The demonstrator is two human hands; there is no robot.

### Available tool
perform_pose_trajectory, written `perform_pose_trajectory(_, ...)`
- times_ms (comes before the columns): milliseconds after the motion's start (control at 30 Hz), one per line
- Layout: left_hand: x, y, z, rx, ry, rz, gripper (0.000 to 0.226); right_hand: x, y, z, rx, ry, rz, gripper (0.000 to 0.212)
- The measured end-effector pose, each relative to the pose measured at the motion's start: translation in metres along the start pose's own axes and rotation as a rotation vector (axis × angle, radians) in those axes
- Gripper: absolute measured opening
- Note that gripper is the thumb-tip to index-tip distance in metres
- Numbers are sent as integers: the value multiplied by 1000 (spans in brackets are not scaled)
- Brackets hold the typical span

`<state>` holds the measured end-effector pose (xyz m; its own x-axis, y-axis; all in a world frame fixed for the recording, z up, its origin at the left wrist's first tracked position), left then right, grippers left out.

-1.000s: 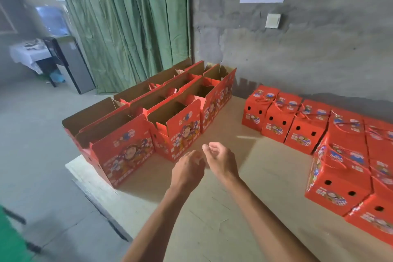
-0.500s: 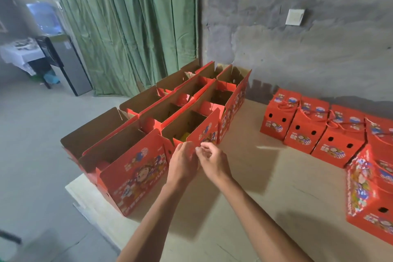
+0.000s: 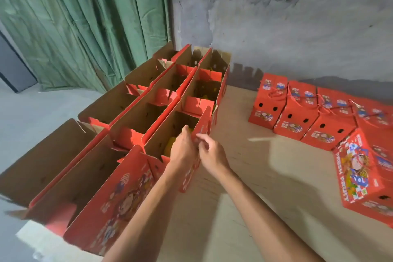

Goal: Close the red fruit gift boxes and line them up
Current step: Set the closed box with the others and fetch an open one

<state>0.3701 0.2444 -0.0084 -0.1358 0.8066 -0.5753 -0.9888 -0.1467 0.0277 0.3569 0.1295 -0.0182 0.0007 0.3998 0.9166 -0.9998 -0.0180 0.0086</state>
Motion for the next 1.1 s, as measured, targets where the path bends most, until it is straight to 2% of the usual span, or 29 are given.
perform_pose_trajectory(100,-3,-13,-6,59,-45,-4,23,-2,-7,5,-20,1,13,33)
perform_pose_trajectory(200,-9,-13,-7,68,-66,-27,16,-5,-13,10,-17,42,27,32)
perform_pose_trajectory(367,-14,0,-12,77,-59,-36,24,-13,-17,23,-38,21,1,33)
perform_pose_trajectory(567,-27,38,-28,111,-17,-74,38,-21,-9,50,-156,-82,-39,29)
perform_pose_trajectory(733,-49,77,-44,158,12,-159,35,-38,15,88,-253,-53,-42,29)
perform_pose_trajectory(933,-91,124,-75,200,44,-284,49,-71,66,150,-360,-74,-96,30)
perform_pose_trajectory(1000,-110,140,-89,219,8,-332,45,-81,85,174,-413,-86,-112,31)
perform_pose_trajectory(1100,-142,168,-108,279,-44,-417,27,-96,115,216,-496,-71,-139,35)
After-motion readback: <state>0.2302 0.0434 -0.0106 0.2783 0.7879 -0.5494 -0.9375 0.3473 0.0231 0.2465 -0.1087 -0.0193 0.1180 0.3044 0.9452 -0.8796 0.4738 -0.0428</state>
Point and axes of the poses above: each hand's wrist, its own y-axis away from the middle knuckle, its own z-axis out of the back of the hand, x = y × z, the point moved 4 cm from there along -y, towards the middle knuckle, and after that the axes turned 4 degrees about -y, right-handed, at the moved point
